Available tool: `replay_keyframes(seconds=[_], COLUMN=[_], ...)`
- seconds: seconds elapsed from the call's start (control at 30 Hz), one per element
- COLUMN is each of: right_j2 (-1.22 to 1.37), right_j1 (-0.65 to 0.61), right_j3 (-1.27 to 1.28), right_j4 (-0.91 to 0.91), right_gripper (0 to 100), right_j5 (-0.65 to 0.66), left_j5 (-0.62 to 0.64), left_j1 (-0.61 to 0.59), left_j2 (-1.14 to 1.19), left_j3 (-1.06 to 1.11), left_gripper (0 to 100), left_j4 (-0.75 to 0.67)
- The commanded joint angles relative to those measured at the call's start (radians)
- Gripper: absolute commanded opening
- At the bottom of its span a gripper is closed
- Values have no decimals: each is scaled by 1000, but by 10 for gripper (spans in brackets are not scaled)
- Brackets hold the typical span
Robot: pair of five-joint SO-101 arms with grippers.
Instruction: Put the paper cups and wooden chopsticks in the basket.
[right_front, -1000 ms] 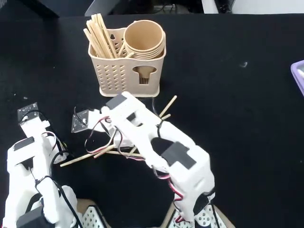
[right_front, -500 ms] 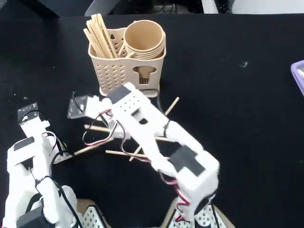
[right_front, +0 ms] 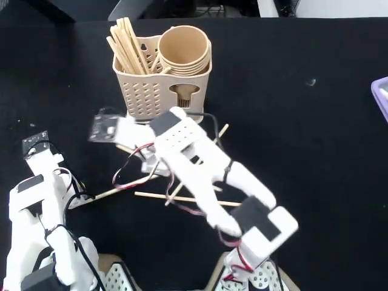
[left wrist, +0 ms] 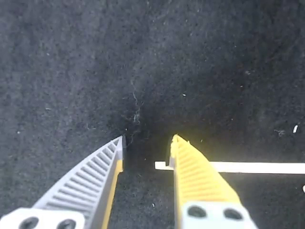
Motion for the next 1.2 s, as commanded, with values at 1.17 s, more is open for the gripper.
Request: replay_keyframes(seconds=[1.17], right_j2=[173], right_j1=[-120], right_j3=[47], right_j4=[-161], right_gripper=[198], right_j5=[5], left_j5=[6], left_j1=[-35], left_j2=[12], left_j3=[-22], left_gripper=[164], left_j4=[-15])
